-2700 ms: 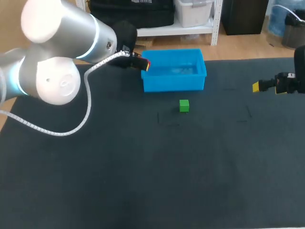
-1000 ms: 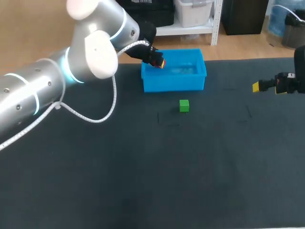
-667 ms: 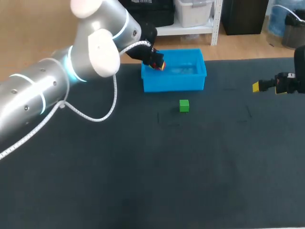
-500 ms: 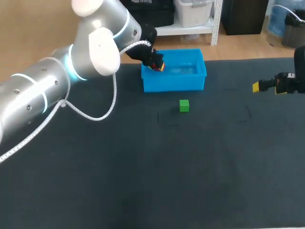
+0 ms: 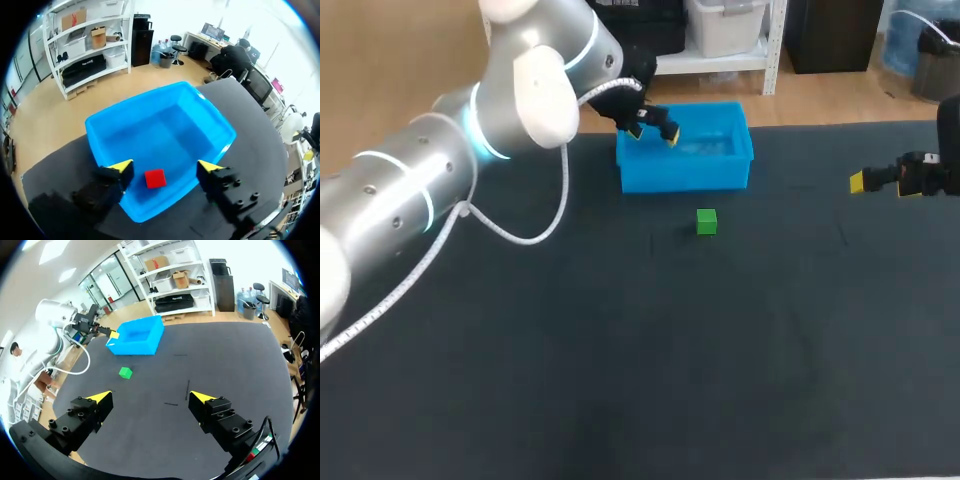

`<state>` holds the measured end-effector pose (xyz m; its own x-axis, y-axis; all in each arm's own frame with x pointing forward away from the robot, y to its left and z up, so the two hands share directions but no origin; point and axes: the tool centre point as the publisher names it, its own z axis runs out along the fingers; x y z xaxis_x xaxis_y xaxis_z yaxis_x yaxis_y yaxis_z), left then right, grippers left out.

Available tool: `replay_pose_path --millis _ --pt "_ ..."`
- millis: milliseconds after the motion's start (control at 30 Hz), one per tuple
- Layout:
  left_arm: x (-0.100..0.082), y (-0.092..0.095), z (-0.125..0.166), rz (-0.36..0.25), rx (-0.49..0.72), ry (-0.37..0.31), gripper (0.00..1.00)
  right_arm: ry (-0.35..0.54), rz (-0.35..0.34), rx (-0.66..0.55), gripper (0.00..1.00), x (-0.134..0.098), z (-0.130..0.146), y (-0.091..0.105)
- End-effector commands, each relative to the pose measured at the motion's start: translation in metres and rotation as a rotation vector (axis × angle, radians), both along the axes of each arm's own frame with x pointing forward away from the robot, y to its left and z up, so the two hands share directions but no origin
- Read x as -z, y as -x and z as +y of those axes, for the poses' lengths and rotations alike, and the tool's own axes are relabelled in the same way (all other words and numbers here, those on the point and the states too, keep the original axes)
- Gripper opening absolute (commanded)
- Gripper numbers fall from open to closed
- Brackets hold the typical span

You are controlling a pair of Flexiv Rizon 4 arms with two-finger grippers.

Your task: Use the left arm to pick the red cube and place it into the blue plastic box first, then use the right arm to grasp the green cube and put it into the same blue plastic box after the first action is fully finished.

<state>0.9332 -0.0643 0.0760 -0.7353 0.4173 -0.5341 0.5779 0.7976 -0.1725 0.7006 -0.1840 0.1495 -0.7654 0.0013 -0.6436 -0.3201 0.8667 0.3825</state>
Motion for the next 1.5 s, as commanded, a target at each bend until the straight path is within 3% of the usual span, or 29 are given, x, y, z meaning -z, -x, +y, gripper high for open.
replay_pose_path --millis 33,300,500,767,1200,1500 --pt "-0.008 -0.002 -0.001 -0.007 0.009 0.000 1.00 0.000 0.000 -0.001 1.00 0.000 0.000 0.000" --pt "-0.026 0.007 0.000 -0.046 0.016 0.000 1.00 0.000 0.000 -0.001 1.00 0.000 0.000 0.000" --pt "-0.056 0.019 0.007 -0.105 0.011 -0.009 1.00 0.000 0.000 -0.001 1.00 0.000 0.000 0.000" --pt "-0.087 0.051 0.025 -0.158 -0.005 -0.029 1.00 0.000 0.000 -0.001 1.00 0.000 0.000 0.000" --pt "-0.083 0.130 0.074 -0.190 -0.021 -0.010 1.00 0.000 0.000 -0.001 1.00 0.000 0.000 0.000" --pt "-0.081 0.174 0.094 -0.252 -0.031 0.043 1.00 0.000 0.000 -0.001 1.00 0.000 0.000 0.000"
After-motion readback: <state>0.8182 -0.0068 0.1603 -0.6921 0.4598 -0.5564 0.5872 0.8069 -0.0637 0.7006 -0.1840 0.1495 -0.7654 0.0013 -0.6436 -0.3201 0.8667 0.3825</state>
